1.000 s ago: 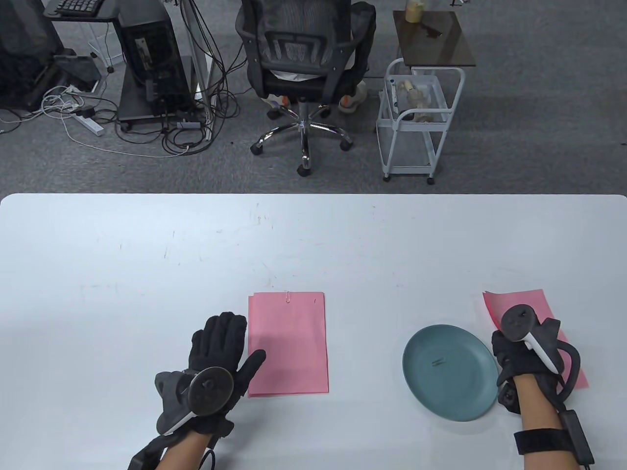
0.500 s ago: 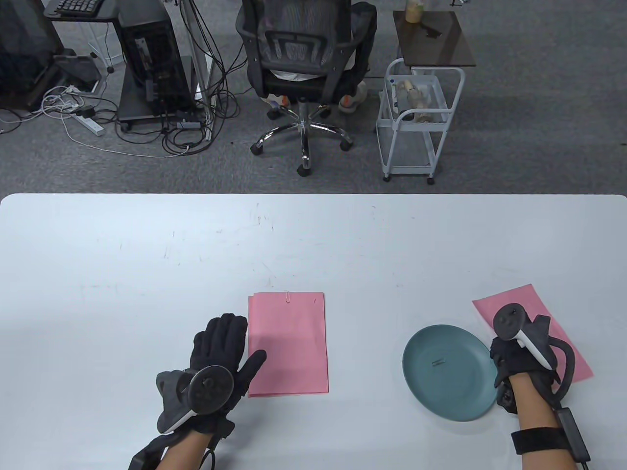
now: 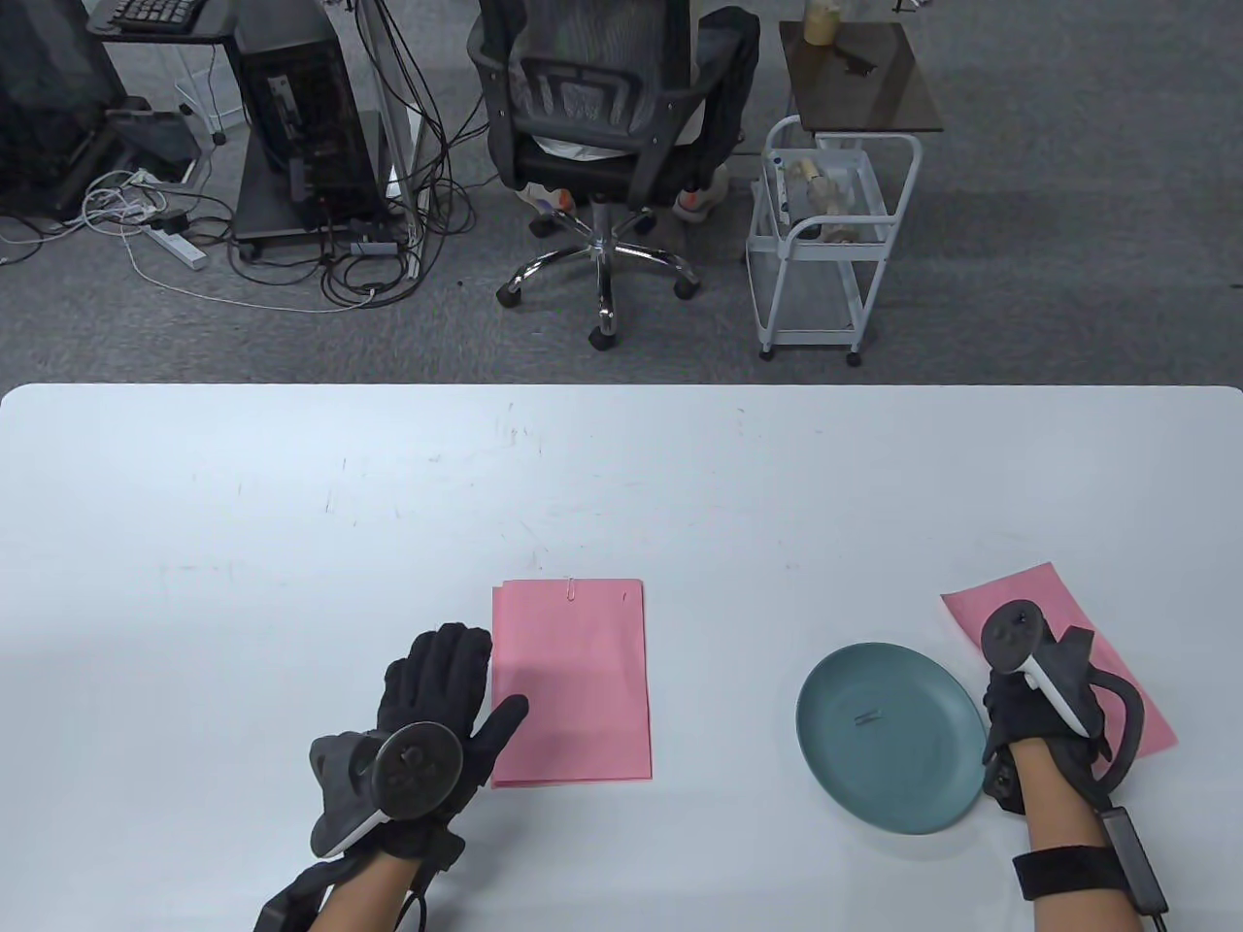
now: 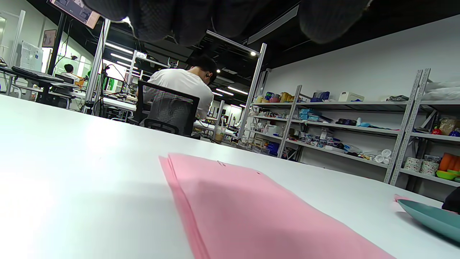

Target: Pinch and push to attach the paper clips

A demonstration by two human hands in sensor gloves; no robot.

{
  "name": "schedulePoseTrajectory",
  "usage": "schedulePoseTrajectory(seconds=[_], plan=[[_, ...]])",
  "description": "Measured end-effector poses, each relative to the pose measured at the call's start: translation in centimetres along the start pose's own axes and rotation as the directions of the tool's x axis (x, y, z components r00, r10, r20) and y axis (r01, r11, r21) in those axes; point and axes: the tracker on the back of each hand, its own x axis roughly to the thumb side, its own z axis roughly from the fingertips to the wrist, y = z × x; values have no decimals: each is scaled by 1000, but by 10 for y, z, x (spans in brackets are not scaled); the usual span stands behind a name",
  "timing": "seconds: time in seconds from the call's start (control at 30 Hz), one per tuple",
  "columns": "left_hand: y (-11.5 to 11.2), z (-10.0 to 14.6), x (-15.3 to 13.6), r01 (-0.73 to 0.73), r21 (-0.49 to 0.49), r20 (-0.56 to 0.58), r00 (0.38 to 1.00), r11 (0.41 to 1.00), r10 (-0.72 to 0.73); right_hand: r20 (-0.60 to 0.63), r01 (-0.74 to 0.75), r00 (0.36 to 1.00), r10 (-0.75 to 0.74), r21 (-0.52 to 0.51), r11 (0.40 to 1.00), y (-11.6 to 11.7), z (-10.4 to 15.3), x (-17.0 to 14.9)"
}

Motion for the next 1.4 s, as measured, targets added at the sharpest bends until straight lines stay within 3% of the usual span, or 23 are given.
schedulePoseTrajectory(seconds=[0.3, 0.43, 0.6, 0.8, 0.97, 1.03, 1.17, 1.33, 1.4], plan=[[-3, -2, 0, 0, -32, 0, 1000, 1000, 0, 30, -27, 999, 30, -76, 997, 1, 3, -3], [-3, -2, -1, -21, -39, -5, 1000, 999, 20, 13, 99, 995, -98, -87, 991, -4, 3, -14], [-3, -3, -3, -36, -38, -10, 999, 999, 36, 20, 337, 940, -340, -205, 919, -24, 12, -31], [-5, -4, 0, -45, -49, 5, 999, 998, 45, 198, 656, 755, -625, -249, 713, -60, 37, -34], [-7, -3, 0, -65, -49, 10, 998, 997, 65, 410, 812, 578, -706, -206, 546, -83, 62, -18], [-7, -3, 0, -78, -51, 11, 997, 996, 79, 486, 858, 498, -718, -156, 490, -90, 72, -9], [-10, -3, 1, -132, -46, 23, 991, 990, 133, 620, 917, 286, -731, 43, 396, -97, 93, 20], [-14, -3, 5, -248, -47, 55, 967, 968, 250, 628, 901, 63, -776, 299, 315, -90, 112, 56], [-15, -2, 8, -276, -52, 76, 957, 960, 280, 607, 879, 6, -795, 376, 294, -85, 119, 68]])
